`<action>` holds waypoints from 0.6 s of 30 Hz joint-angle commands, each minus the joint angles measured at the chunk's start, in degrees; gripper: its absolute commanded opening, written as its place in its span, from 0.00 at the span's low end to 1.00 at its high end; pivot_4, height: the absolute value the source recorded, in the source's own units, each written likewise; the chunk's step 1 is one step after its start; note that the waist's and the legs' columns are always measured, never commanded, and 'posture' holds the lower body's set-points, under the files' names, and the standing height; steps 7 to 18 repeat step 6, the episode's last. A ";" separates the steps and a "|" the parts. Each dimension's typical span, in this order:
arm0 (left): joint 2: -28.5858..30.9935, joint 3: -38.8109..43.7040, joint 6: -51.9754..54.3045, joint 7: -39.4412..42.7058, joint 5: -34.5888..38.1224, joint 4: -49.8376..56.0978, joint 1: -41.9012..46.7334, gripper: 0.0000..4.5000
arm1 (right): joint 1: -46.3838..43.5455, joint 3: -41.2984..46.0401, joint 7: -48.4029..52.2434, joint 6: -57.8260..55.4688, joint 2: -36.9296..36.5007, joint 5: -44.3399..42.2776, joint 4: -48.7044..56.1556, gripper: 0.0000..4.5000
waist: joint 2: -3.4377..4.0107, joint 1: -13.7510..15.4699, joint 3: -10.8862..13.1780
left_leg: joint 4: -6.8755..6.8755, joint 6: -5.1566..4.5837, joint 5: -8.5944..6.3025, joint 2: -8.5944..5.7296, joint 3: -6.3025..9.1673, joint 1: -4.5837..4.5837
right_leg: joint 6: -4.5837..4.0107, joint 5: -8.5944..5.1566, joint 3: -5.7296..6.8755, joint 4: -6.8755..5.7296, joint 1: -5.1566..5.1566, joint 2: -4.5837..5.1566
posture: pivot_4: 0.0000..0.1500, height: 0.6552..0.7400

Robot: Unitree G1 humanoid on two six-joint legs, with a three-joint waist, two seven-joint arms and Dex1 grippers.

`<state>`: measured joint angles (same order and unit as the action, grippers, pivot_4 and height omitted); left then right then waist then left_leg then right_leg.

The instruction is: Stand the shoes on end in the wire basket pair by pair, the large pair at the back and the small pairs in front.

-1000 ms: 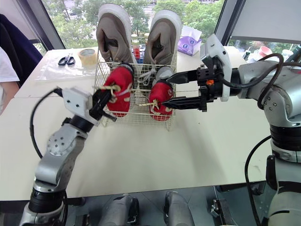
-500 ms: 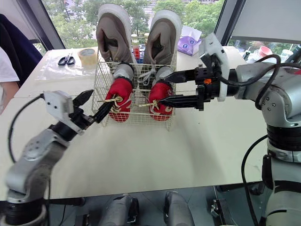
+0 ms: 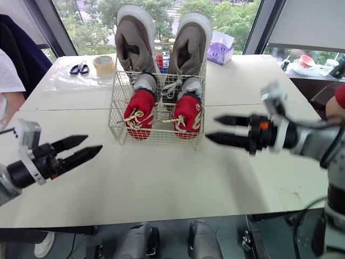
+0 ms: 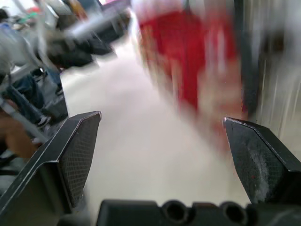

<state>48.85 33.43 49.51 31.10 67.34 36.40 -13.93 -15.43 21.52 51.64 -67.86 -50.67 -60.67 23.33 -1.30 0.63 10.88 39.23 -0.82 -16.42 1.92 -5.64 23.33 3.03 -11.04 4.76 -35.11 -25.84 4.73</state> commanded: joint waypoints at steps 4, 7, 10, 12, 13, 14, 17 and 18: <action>-2.21 -3.72 -3.67 4.48 -6.64 -1.03 -3.20 0.92 | 5.01 0.47 -2.44 4.40 0.62 0.15 6.42 1.00 | 0.18 0.02 -0.02 | -0.01 0.09 0.04 0.06 0.00 -0.10 | -0.13 -0.15 -0.05 -0.04 -0.02 -0.14 | 1.00 1.00; -3.07 -4.41 -4.34 4.65 -8.36 -1.71 -3.56 0.92 | 5.75 -0.59 -2.77 5.38 0.60 0.88 6.87 1.00 | 0.18 0.07 -0.02 | -0.01 0.10 0.04 0.08 0.02 -0.13 | -0.13 -0.17 -0.05 -0.04 0.01 -0.15 | 1.00 1.00; -3.07 -4.41 -4.34 4.65 -8.36 -1.71 -3.56 0.92 | 5.75 -0.59 -2.77 5.38 0.60 0.88 6.87 1.00 | 0.18 0.07 -0.02 | -0.01 0.10 0.04 0.08 0.02 -0.13 | -0.13 -0.17 -0.05 -0.04 0.01 -0.15 | 1.00 1.00; -3.07 -4.41 -4.34 4.65 -8.36 -1.71 -3.56 0.92 | 5.75 -0.59 -2.77 5.38 0.60 0.88 6.87 1.00 | 0.18 0.07 -0.02 | -0.01 0.10 0.04 0.08 0.02 -0.13 | -0.13 -0.17 -0.05 -0.04 0.01 -0.15 | 1.00 1.00; -3.07 -4.41 -4.34 4.65 -8.36 -1.71 -3.56 0.92 | 5.75 -0.59 -2.77 5.38 0.60 0.88 6.87 1.00 | 0.18 0.07 -0.02 | -0.01 0.10 0.04 0.08 0.02 -0.13 | -0.13 -0.17 -0.05 -0.04 0.01 -0.15 | 1.00 1.00; -3.07 -4.41 -4.34 4.65 -8.36 -1.71 -3.56 0.92 | 5.75 -0.59 -2.77 5.38 0.60 0.88 6.87 1.00 | 0.18 0.07 -0.02 | -0.01 0.10 0.04 0.08 0.02 -0.13 | -0.13 -0.17 -0.05 -0.04 0.01 -0.15 | 1.00 1.00; -3.07 -4.41 -4.34 4.65 -8.36 -1.71 -3.56 0.92 | 5.75 -0.59 -2.77 5.38 0.60 0.88 6.87 1.00 | 0.18 0.07 -0.02 | -0.01 0.10 0.04 0.08 0.02 -0.13 | -0.13 -0.17 -0.05 -0.04 0.01 -0.15 | 1.00 1.00; -3.07 -4.41 -4.34 4.65 -8.36 -1.71 -3.56 0.92 | 5.75 -0.59 -2.77 5.38 0.60 0.88 6.87 1.00 | 0.18 0.07 -0.02 | -0.01 0.10 0.04 0.08 0.02 -0.13 | -0.13 -0.17 -0.05 -0.04 0.01 -0.15 | 1.00 1.00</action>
